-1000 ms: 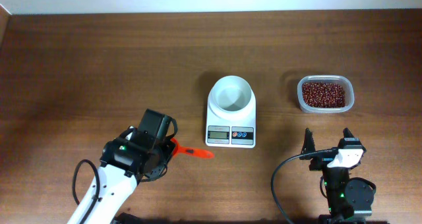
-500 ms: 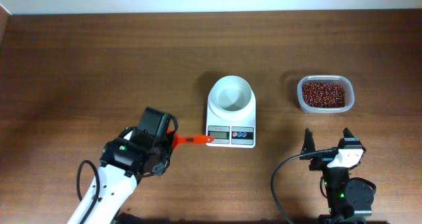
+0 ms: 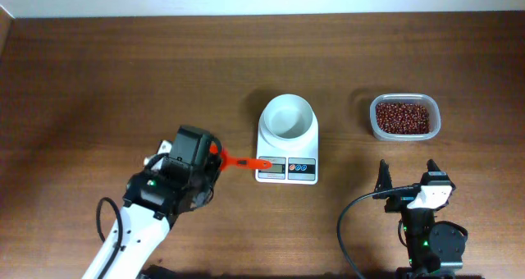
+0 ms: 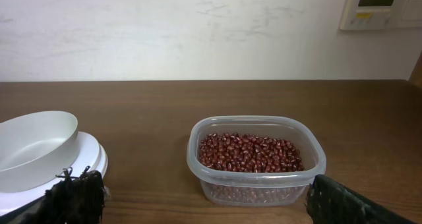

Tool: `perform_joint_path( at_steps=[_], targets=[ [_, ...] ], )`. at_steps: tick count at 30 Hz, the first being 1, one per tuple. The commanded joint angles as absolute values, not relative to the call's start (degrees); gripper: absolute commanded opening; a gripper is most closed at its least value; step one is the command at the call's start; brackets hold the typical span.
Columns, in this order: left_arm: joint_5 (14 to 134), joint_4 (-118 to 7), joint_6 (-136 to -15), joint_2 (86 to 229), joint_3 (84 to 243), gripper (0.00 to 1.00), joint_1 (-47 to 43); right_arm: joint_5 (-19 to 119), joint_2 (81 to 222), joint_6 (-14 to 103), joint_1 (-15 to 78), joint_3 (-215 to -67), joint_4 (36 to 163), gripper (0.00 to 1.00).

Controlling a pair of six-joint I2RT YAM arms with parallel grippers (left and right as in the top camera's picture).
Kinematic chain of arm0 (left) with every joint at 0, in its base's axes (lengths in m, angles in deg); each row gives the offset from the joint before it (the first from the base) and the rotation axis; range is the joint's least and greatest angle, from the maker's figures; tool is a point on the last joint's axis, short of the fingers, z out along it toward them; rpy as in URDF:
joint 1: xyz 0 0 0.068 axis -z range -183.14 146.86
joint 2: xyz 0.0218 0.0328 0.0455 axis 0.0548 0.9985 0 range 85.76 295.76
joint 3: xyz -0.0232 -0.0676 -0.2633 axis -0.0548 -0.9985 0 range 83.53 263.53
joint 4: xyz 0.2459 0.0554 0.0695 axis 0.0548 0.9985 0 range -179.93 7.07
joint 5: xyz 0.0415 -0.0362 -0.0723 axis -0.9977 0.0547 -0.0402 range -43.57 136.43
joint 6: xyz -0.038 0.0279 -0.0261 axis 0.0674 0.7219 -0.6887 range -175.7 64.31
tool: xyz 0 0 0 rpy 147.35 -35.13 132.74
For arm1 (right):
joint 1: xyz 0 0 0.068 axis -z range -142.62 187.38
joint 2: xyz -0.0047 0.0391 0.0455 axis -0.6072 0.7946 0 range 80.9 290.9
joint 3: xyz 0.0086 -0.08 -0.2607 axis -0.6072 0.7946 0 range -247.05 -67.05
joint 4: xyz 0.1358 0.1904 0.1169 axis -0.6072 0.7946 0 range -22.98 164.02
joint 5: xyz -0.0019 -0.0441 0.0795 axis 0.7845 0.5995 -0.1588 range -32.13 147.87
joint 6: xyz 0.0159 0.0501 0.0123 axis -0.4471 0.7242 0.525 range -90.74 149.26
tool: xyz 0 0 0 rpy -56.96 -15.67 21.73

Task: Scoop and weigh 50g on scale
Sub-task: 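Lift the orange scoop with the left gripper toward the scale front, then bring the right gripper to the scoop and grasp its handle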

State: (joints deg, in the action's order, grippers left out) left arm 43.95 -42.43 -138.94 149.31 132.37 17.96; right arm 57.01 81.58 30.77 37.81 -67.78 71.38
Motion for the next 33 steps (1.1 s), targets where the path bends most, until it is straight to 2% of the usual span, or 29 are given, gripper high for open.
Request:
perform_joint_path(
  at_steps=[1, 6, 22, 25, 30, 31, 33],
  targets=[
    [42.44, -41.66, -126.19, 149.47, 139.16, 0.00, 18.07, 57.71, 81.21, 30.95, 37.44, -67.37, 71.57, 0.99],
    [41.87, -36.96, -126.13, 149.69, 140.80, 0.00, 18.07, 57.71, 81.21, 30.95, 37.44, -67.37, 71.57, 0.99],
    [41.81, -33.86, -126.13, 152.85, 140.80, 0.00, 18.07, 55.50, 81.21, 33.18, 37.42, -67.37, 71.46, 0.99],
    [39.12, -33.86, -126.15, 152.85, 140.80, 0.00, 18.07, 38.87, 81.21, 57.02, 37.37, -67.37, 70.06, 0.99],
    [38.88, -33.88, -127.03, 152.85, 140.80, 0.00, 18.07, 5.32, 81.21, 84.35, 37.40, -67.37, 69.63, 0.99],
    [38.90, -33.88, -127.22, 152.85, 140.80, 0.00, 18.09, 1.34, 81.21, 85.88, 37.40, -67.37, 69.72, 0.99],
    [39.25, -33.86, -128.58, 152.85, 140.78, 0.00, 18.09, 1.84, 81.21, 86.77, 37.40, -67.37, 69.28, 0.99]
  ],
)
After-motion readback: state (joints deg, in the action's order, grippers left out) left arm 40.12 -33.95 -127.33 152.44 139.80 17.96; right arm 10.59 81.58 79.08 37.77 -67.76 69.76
